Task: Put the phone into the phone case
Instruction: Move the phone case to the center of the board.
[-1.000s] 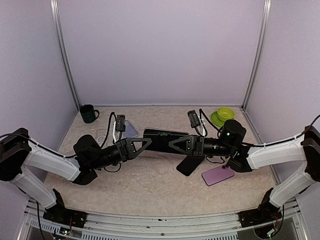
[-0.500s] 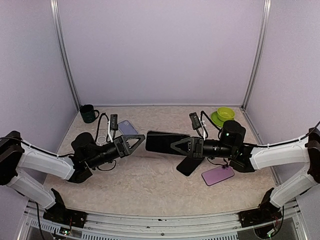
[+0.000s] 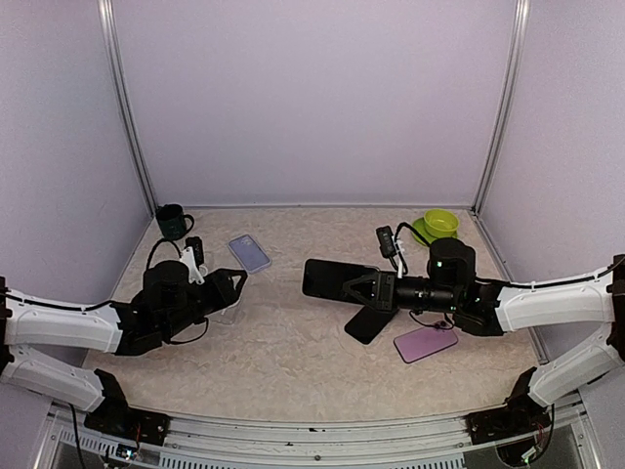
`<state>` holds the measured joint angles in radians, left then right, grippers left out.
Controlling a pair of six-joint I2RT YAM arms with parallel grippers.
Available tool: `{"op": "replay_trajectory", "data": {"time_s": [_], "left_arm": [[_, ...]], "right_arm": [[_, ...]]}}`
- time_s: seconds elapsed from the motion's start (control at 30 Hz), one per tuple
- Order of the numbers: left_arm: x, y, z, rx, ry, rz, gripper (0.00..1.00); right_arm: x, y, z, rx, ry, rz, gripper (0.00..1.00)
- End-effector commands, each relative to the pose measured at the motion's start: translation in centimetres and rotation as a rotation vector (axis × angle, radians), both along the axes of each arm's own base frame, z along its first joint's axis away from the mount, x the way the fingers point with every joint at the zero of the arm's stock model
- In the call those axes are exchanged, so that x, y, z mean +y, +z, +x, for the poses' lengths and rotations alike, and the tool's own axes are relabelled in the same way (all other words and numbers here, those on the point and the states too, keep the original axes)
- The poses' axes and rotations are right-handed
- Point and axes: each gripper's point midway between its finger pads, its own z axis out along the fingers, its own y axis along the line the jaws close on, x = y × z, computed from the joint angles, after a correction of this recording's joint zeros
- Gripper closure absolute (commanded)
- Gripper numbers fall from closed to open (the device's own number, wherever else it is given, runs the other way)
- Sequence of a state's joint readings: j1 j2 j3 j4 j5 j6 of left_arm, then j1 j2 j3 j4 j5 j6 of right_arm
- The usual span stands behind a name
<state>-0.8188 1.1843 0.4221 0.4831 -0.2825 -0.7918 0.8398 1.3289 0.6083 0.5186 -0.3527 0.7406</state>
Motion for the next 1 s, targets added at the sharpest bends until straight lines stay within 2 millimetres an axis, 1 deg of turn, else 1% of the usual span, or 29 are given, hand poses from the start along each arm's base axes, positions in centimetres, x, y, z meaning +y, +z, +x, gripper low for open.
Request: {"op": "replay_trajectory", "data": {"time_s": [0.0,0.17,0.3,0.37,0.43,0.5,0.57,0.6,0.7,0.73,0.77,0.97], "left_arm": [[5.1,-4.0,0.9,0.127,0.224,0.176,0.54],[7.8,-6.8,1.4,0.219,0.332,0.241,0.54],[8.8,-8.7,1.7,0.267,0.359,0.27,0.52],[9.1,-9.8,1.9,0.298,0.364,0.283,0.48],[9.1,-10.6,2.1,0.318,0.36,0.287,0.47],[9.0,-11.2,2.2,0.328,0.356,0.289,0.44],[9.0,-11.4,2.5,0.328,0.355,0.29,0.38],[9.0,-11.6,2.5,0.33,0.355,0.295,0.34],[8.7,-11.7,2.9,0.325,0.339,0.289,0.32],[8.6,-11.8,2.9,0.324,0.334,0.293,0.25],[8.6,-11.9,3.0,0.326,0.332,0.3,0.22],[8.1,-13.0,3.4,0.341,0.3,0.328,0.2]], "right_arm": [[-0.4,2.3,0.8,-0.062,-0.038,0.037,1.0],[-0.3,2.1,0.9,-0.054,-0.037,0.034,1.0],[-0.4,2.1,0.8,-0.054,-0.039,0.031,1.0],[-0.5,2.2,0.8,-0.054,-0.044,0.028,1.0],[-0.6,2.2,0.8,-0.057,-0.045,0.026,1.0],[-0.6,2.2,0.8,-0.058,-0.046,0.025,1.0],[-0.7,2.2,0.8,-0.058,-0.048,0.023,1.0],[-0.6,2.2,0.8,-0.057,-0.046,0.021,1.0],[-0.7,2.1,0.8,-0.056,-0.047,0.019,1.0],[-0.7,2.2,0.9,-0.058,-0.048,0.019,1.0],[-0.6,2.2,0.8,-0.058,-0.046,0.018,1.0],[-0.6,2.2,0.9,-0.058,-0.047,0.014,1.0]]}}
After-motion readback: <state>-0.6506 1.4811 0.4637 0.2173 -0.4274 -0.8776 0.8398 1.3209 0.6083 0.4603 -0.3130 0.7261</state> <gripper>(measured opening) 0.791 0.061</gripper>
